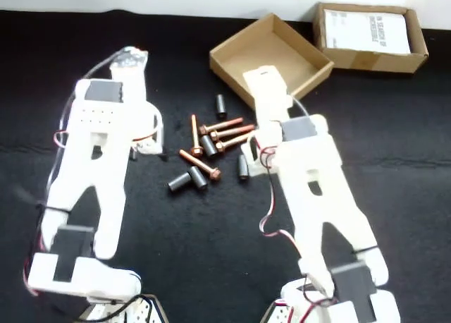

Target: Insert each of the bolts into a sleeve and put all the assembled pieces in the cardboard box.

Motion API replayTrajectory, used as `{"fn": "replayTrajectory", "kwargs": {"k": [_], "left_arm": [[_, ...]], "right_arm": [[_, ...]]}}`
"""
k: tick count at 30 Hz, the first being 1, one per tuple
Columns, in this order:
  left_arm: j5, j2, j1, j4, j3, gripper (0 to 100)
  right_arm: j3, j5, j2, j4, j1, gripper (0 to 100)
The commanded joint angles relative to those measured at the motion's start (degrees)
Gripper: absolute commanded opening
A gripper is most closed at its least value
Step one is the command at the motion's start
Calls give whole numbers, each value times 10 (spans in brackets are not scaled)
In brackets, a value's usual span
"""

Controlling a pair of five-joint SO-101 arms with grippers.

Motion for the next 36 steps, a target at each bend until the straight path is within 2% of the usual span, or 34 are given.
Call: {"fn": "replayTrajectory", "kwargs": {"k": [1, 6, 8, 10, 16, 21, 27, 36], "left_arm": [[-2, 45, -4, -13, -23, 299], [-2, 111, -19, -62, -23, 245], [-2, 132, -21, -85, -23, 220], [-1, 151, -21, -112, -20, 213], [-1, 209, -20, -178, -23, 213], [-16, 221, -20, -199, -21, 213], [-33, 221, -18, -208, -18, 214], [-33, 221, -18, -215, -17, 214]], "right_arm": [[-7, -37, 43, -48, -6, 187], [-7, -52, 110, -125, -36, 180], [-10, -52, 135, -146, -44, 142], [-29, -52, 162, -153, -46, 104], [-121, -52, 251, -154, -44, 103], [-183, -67, 319, -144, -44, 103], [-191, -90, 338, -121, -40, 103], [-291, -45, 338, -18, -32, 103]]}}
